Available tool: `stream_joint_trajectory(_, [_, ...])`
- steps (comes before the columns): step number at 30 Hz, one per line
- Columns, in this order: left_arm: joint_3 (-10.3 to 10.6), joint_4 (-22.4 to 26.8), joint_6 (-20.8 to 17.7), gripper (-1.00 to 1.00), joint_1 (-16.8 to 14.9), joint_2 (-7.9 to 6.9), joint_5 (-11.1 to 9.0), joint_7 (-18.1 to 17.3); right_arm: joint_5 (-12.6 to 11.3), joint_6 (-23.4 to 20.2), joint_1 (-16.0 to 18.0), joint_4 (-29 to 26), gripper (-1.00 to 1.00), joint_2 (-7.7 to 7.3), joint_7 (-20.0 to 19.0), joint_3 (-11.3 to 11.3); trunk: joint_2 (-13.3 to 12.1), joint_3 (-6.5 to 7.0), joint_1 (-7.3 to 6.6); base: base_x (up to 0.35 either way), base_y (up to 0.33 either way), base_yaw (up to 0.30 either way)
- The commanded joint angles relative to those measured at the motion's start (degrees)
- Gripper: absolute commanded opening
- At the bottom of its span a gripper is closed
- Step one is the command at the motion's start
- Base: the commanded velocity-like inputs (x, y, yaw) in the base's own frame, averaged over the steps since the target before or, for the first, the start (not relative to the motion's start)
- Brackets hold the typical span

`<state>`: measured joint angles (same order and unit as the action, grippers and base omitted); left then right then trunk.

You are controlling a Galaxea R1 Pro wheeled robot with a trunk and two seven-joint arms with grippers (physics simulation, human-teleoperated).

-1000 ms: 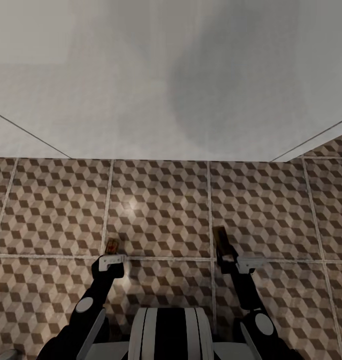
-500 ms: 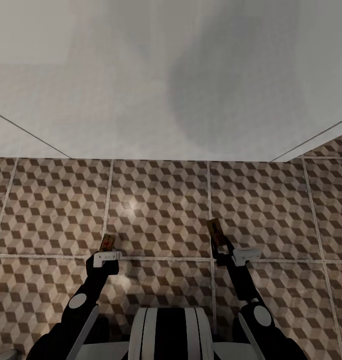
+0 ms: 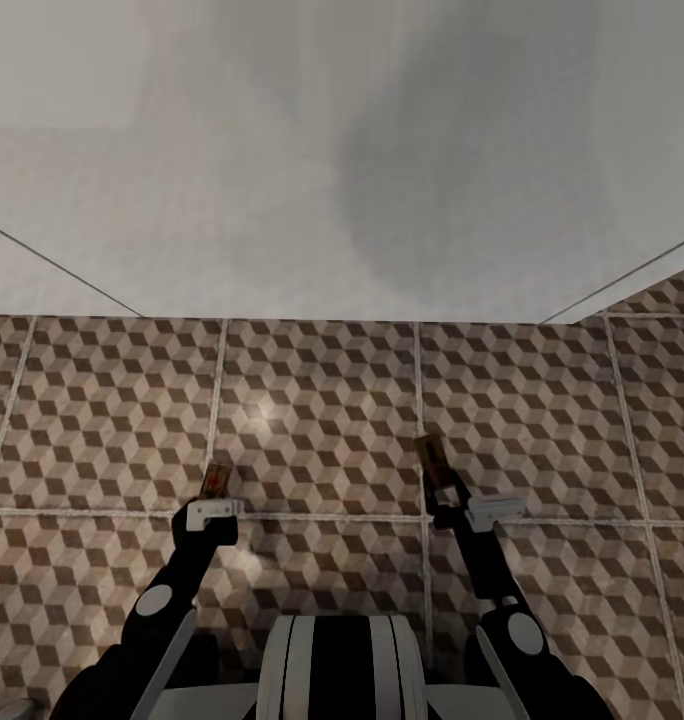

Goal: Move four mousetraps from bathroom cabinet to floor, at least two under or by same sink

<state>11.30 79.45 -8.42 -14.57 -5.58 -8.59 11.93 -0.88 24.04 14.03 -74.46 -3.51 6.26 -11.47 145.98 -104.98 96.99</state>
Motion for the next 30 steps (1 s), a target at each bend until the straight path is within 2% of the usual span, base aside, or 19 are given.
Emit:
stream_joint_trajectory(1, [0.23,0.29,-0.17,-1.0,-0.02,-0.07,-0.38,0.55,-0.12,0.47,0.03,0.01,-1.0,-0.08,0.4,-0.21,0.01,-0.02,-0.01,0.0,0.0,0.0])
stream_joint_trajectory(7, [0.3,1.05,0.36,-1.0,-0.02,-0.05,-0.38,0.55,-0.2,2.39,0.03,0.01,-1.0,-0.05,0.52,-0.22,0.01,-0.02,-0.01,0.0,0.0,0.0])
stream_joint_trajectory(30, [0.39,1.38,0.49,-1.0,-0.02,0.13,-0.38,0.58,-0.18,2.59,0.03,-0.01,-1.0,-0.09,0.68,-0.22,0.01,-0.02,-0.01,0.0,0.0,0.0])
